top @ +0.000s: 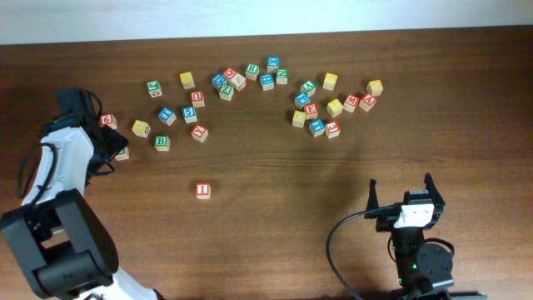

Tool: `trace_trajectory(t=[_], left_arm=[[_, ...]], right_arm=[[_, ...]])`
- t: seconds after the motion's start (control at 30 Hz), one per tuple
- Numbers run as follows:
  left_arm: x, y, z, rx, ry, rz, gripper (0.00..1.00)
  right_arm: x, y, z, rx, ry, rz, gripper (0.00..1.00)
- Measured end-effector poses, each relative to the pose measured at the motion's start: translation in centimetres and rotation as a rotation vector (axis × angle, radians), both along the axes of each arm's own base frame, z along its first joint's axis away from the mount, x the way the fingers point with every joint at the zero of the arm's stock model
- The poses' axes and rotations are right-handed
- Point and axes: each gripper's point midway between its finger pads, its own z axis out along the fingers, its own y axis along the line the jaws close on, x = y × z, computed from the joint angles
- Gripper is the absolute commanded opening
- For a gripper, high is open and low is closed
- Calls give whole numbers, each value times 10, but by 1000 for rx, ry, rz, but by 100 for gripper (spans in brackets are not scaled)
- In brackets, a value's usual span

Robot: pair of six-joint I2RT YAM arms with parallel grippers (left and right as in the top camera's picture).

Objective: Spell out ICRA

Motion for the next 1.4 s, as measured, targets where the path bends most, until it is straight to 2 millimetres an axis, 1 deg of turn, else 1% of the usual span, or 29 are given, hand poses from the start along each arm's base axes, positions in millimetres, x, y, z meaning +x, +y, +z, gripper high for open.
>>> trace_trajectory(t=[0.8,0.87,0.97,1.17,1.23,1.27,1.33,1.4], left_arm=[[0,0,0,0,0,0,99],[0,0,0,0,0,0,99],[0,0,0,0,0,0,99],[0,0,0,0,0,0,100],[0,0,0,0,0,0,99],[0,0,0,0,0,0,99],[0,0,0,0,0,0,99],[0,0,0,0,0,0,99]], right_arm=[[0,0,0,0,0,0,98],[0,-3,1,-39,-2,-16,98],[-1,-14,2,-135,1,-73,98],[-1,-19,3,-185,2,-104,99],[-1,-14,5,-180,-8,-76,98],[0,-9,7,-165,-20,-43,98],[0,7,11,-126,-44,44,98],[-1,22,21,-98,-91,128,98]])
